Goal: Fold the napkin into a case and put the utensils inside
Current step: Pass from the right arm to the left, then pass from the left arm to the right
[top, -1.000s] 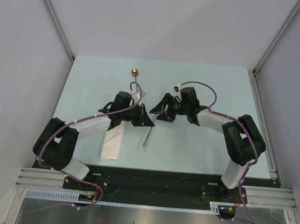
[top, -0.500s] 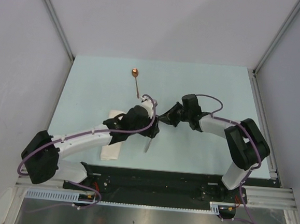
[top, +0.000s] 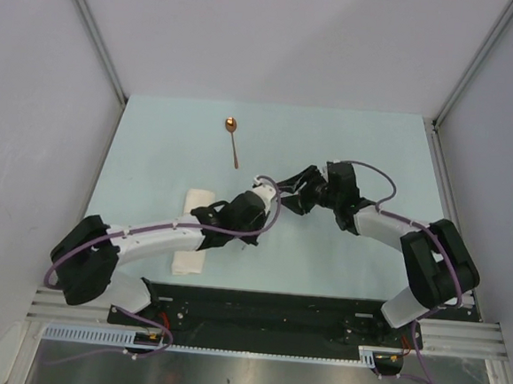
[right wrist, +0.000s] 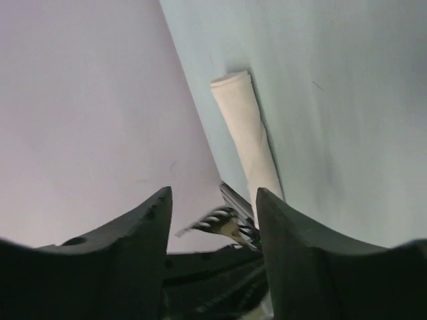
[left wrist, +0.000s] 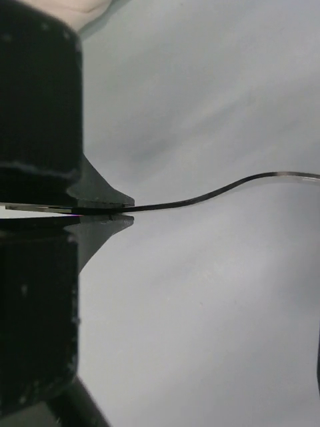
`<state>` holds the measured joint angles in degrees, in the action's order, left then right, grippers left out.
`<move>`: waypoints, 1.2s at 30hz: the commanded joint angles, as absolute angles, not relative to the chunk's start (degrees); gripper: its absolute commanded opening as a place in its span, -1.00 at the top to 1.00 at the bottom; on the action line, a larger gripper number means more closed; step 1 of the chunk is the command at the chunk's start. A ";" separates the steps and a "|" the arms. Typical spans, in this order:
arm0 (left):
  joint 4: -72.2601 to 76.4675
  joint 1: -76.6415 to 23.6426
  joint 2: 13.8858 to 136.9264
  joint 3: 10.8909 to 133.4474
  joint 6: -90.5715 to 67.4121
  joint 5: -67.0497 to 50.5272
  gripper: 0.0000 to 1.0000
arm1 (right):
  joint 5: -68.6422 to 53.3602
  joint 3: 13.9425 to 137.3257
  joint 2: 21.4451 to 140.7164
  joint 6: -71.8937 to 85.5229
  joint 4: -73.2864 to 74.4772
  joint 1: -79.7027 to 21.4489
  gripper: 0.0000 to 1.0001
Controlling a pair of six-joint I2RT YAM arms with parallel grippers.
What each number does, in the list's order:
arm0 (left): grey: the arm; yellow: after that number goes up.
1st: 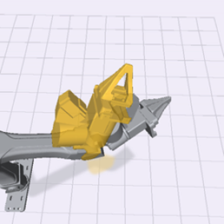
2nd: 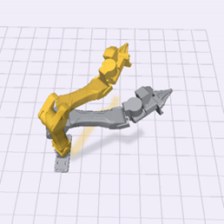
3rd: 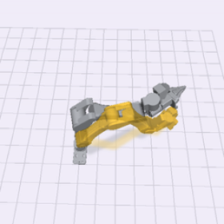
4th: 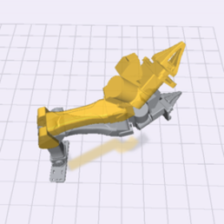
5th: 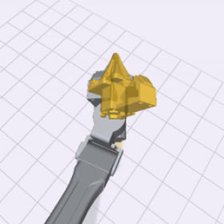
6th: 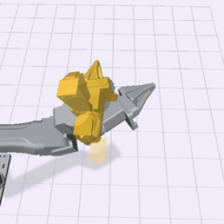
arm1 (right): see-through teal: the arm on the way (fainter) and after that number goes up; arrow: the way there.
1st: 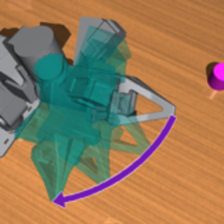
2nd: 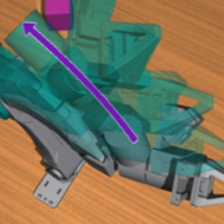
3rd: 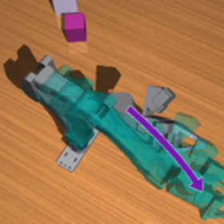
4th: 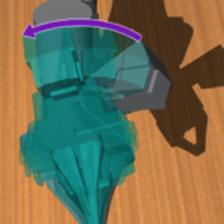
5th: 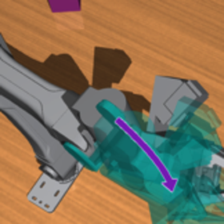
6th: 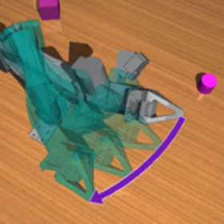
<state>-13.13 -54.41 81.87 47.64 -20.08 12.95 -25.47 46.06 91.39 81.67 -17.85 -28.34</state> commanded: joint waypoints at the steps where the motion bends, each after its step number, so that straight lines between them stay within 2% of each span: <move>1: -9.59 -45.22 72.79 45.81 -22.66 -4.16 1.00 | -33.55 44.99 86.14 65.17 -22.70 -22.17 -0.25; 2: -6.45 -42.65 70.16 44.49 -25.63 -14.40 1.00 | -36.45 45.17 85.52 61.12 -21.54 -20.84 -0.30; 3: -4.68 -40.36 69.09 43.17 -27.32 -20.42 1.00 | -38.04 44.48 83.69 56.65 -21.45 -19.70 -0.45; 5: 2.07 -35.17 67.60 39.91 -33.01 -34.01 1.00 | -44.34 43.25 81.84 47.58 -23.98 -16.79 -0.46; 8: 5.44 -32.79 67.24 38.59 -38.65 -42.16 1.00 | -53.22 42.80 80.59 39.83 -29.17 -17.57 -0.50; 11: 9.92 -32.43 66.45 37.45 -43.66 -46.66 1.00 | -56.41 44.03 80.68 36.66 -32.60 -20.55 -0.50; 13: 11.77 -31.56 65.57 36.57 -45.26 -48.25 1.00 | -58.09 47.09 82.43 37.09 -34.10 -21.62 -0.38; 15: 14.40 -30.85 64.95 35.08 -47.63 -49.82 1.00 | -58.62 48.95 85.59 37.88 -35.15 -22.67 -0.10; 16: 14.76 -30.50 64.43 34.72 -48.25 -50.27 1.00 | -58.71 50.70 86.56 37.97 -35.07 -22.85 -0.05; 22: 16.34 -29.09 63.11 32.96 -50.45 -52.47 1.00 | -59.85 53.96 91.40 39.90 -38.23 -25.04 -0.01; 26: 18.36 -29.00 63.46 32.08 -51.59 -53.17 1.00 | -60.03 56.33 93.86 40.25 -38.49 -26.89 0.16; 29: 18.37 -28.74 63.72 31.55 -51.68 -53.52 1.00 | -60.91 57.39 95.97 43.50 -42.88 -27.51 0.38; 30: 18.20 -28.31 63.72 31.12 -51.59 -53.53 1.00 | -61.17 58.44 97.54 44.46 -45.33 -27.68 0.84; 31: 17.06 -27.78 63.55 31.11 -50.37 -53.09 1.00 | -61.95 59.14 98.52 47.00 -46.66 -27.86 1.00; 32: 14.18 -27.16 63.11 31.37 -48.71 -50.48 0.98 | -61.96 59.76 99.48 48.41 -48.15 -27.95 1.00; 33: 8.15 -25.85 61.02 31.81 -47.04 -47.75 0.89 | -61.70 60.29 100.80 50.08 -51.91 -27.95 1.00; 34: 4.69 -24.97 59.78 31.90 -44.15 -45.03 0.68 | -60.74 61.69 103.16 52.36 -53.25 -28.12 1.00; 35: 0.57 -24.18 58.20 32.25 -42.29 -41.78 -0.05 | -59.95 62.83 104.58 52.73 -53.96 -28.39 1.00; 36: -12.18 -22.52 56.79 33.82 -40.71 -29.48 -0.19 | -59.16 63.80 105.72 52.56 -53.53 -28.74 1.00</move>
<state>10.46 -26.11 62.33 31.44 -48.40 -47.64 -61.78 58.22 101.30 46.35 -44.88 -27.77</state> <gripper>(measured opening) 0.296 0.021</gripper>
